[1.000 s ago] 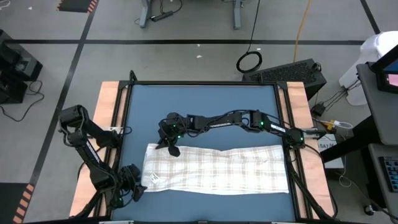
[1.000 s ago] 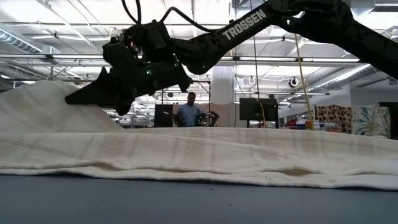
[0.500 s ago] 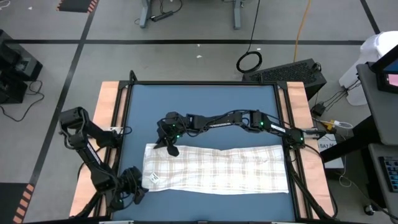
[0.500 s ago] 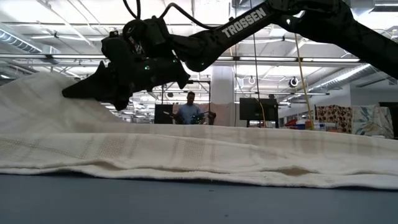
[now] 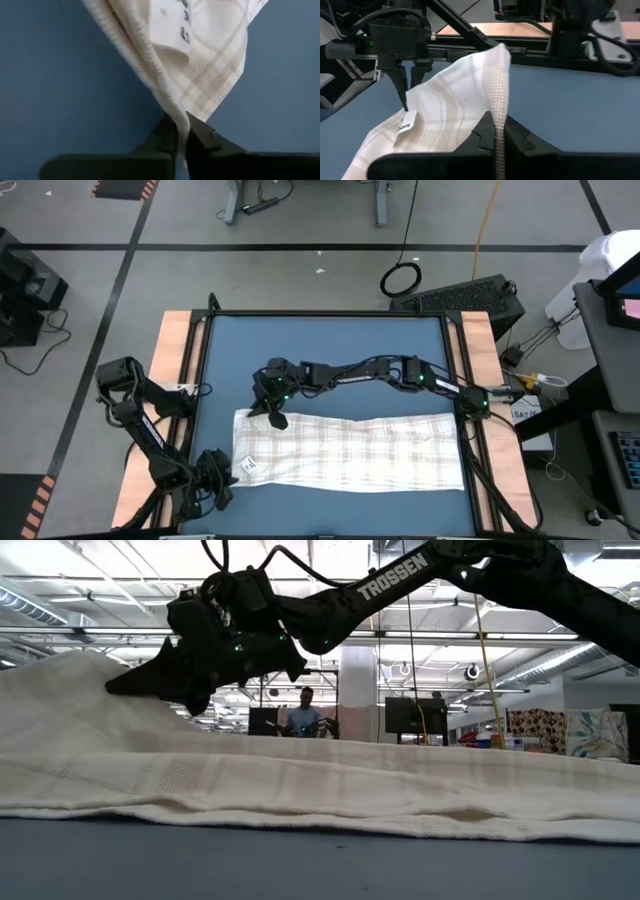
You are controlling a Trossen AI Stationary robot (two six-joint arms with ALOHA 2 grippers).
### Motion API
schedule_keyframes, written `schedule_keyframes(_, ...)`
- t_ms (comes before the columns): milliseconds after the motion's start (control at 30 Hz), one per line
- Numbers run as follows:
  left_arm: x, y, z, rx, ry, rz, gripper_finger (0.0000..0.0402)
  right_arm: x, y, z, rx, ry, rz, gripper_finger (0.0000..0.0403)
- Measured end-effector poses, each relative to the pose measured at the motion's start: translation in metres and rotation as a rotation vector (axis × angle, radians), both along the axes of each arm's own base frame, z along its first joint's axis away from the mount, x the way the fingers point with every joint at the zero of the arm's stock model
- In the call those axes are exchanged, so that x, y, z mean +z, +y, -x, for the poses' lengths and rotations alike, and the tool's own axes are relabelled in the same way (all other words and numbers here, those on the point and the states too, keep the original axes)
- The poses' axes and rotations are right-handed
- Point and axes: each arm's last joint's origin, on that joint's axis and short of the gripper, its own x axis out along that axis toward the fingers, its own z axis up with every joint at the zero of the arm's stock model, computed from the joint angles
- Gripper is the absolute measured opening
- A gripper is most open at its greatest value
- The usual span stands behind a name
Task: Roll towel into tight, uniform cylinder
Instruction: Roll the white towel
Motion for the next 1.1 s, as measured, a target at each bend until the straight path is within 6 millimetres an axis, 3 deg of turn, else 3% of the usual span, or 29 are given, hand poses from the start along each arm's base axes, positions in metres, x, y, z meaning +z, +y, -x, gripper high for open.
schedule_keyframes(100,0.006,0.006,0.003,-0.002,0.019,-0.043,0.0014,0.011,-0.006,0.003,-0.011,0.011,0.009,0.0001)
schedule_keyframes(200,0.025,0.017,0.008,-0.009,0.064,-0.132,0.0013,0.032,-0.014,0.011,-0.022,0.029,0.041,0.0001)
schedule_keyframes(367,0.08,0.044,0.015,-0.063,0.032,-0.349,0.0011,0.079,-0.022,0.034,-0.119,0.101,0.173,0.0001)
schedule_keyframes(500,0.124,0.072,0.017,-0.097,-0.027,-0.534,0.001,0.132,-0.023,0.059,-0.253,0.104,0.297,0.0001)
schedule_keyframes(700,0.173,0.104,0.019,-0.235,-0.172,-0.794,0.001,0.224,-0.006,0.111,-0.427,-0.002,0.394,0.0001)
schedule_keyframes(833,0.206,0.122,0.02,-0.263,-0.303,-0.962,0.001,0.271,0.014,0.145,-0.542,-0.087,0.396,0.0001)
schedule_keyframes(933,0.23,0.136,0.023,-0.249,-0.368,-1.097,0.0009,0.298,0.031,0.167,-0.613,-0.148,0.406,0.0001)
schedule_keyframes(1100,0.278,0.157,0.031,-0.252,-0.388,-1.257,0.0009,0.323,0.06,0.189,-0.693,-0.248,0.446,0.0001)
